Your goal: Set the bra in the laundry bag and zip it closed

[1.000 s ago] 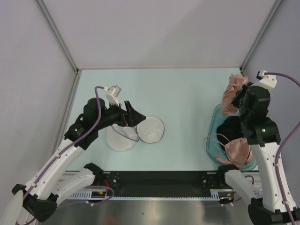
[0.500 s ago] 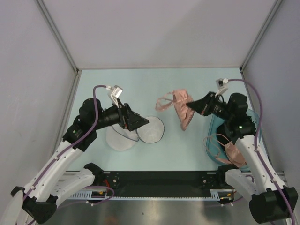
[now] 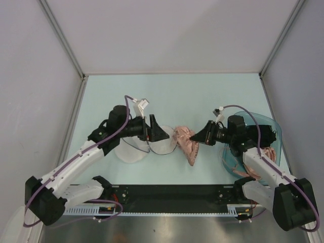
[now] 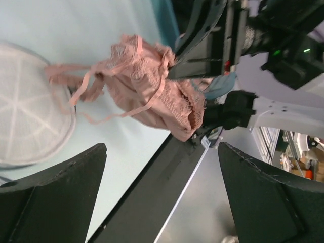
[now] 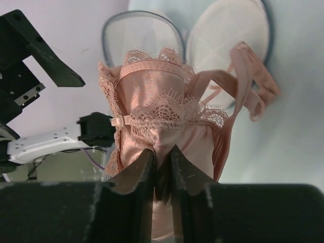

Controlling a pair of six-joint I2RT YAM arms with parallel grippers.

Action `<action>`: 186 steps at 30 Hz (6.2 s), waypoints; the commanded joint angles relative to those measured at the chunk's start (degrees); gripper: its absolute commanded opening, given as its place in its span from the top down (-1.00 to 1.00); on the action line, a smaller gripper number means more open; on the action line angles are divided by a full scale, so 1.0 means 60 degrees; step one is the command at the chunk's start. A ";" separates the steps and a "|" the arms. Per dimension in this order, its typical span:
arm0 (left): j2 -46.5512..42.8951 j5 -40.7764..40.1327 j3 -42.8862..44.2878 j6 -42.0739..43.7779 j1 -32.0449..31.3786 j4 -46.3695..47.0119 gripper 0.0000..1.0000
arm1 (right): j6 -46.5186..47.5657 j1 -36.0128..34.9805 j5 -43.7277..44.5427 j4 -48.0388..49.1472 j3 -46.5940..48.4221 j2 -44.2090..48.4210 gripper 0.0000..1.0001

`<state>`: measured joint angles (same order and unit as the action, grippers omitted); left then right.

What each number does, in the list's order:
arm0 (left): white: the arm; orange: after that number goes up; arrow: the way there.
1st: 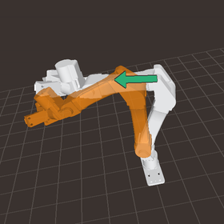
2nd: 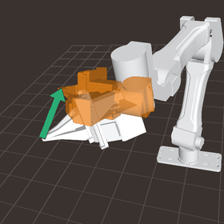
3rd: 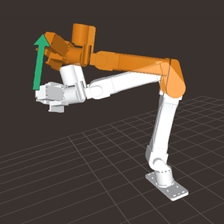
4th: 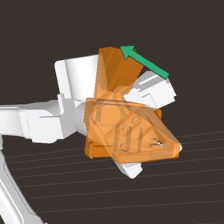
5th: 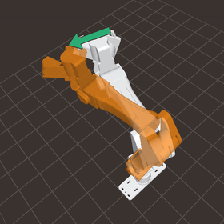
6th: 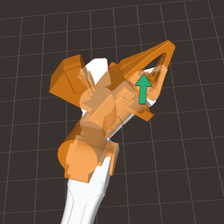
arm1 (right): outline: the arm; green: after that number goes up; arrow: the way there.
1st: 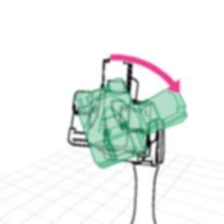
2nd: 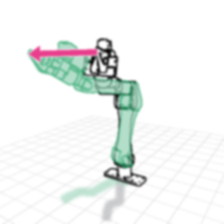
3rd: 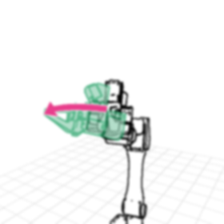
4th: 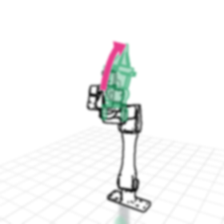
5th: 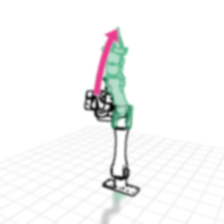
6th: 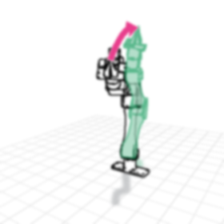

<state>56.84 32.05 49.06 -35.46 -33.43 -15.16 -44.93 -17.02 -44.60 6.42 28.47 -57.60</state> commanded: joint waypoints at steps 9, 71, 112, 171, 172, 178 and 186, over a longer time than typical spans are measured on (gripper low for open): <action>0.1893 -0.1972 -0.0134 -0.0872 -0.1620 0.0431 -0.85 | 0.2755 0.0844 0.3921 -0.4844 0.1374 -0.0947 -0.43; -0.1651 -0.4919 0.0626 -0.0228 -0.0405 -0.3260 -0.79 | -1.2200 -0.5675 1.3820 -0.7969 0.0852 -0.1794 -0.33; 0.0531 0.0266 0.2021 0.4052 -0.3671 -0.1475 -0.99 | 0.7108 -0.5762 0.1003 -0.6285 0.4293 0.2071 1.00; 0.5586 -0.1358 -0.0486 0.0153 -0.1987 0.3537 -0.07 | -0.2063 -0.6407 0.6993 -0.1580 -0.1156 -0.0303 0.46; 0.5600 -0.1329 -0.0457 0.0241 -0.1987 0.3465 -0.11 | -0.2048 -0.6422 0.7052 -0.1799 -0.1156 -0.0229 0.50; 0.5630 -0.1285 -0.0500 0.0387 -0.1972 0.3318 -0.19 | -0.1493 -0.6393 0.7694 -0.3143 -0.0471 0.0050 1.00; 0.6083 -0.1022 -0.0340 0.0593 -0.1972 0.3215 -0.29 | 0.0074 -0.5778 0.8253 -0.4379 0.0558 -0.0506 1.00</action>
<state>91.66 23.81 45.12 -33.91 -45.67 4.16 -50.11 -53.47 1.19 -15.57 28.62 -59.09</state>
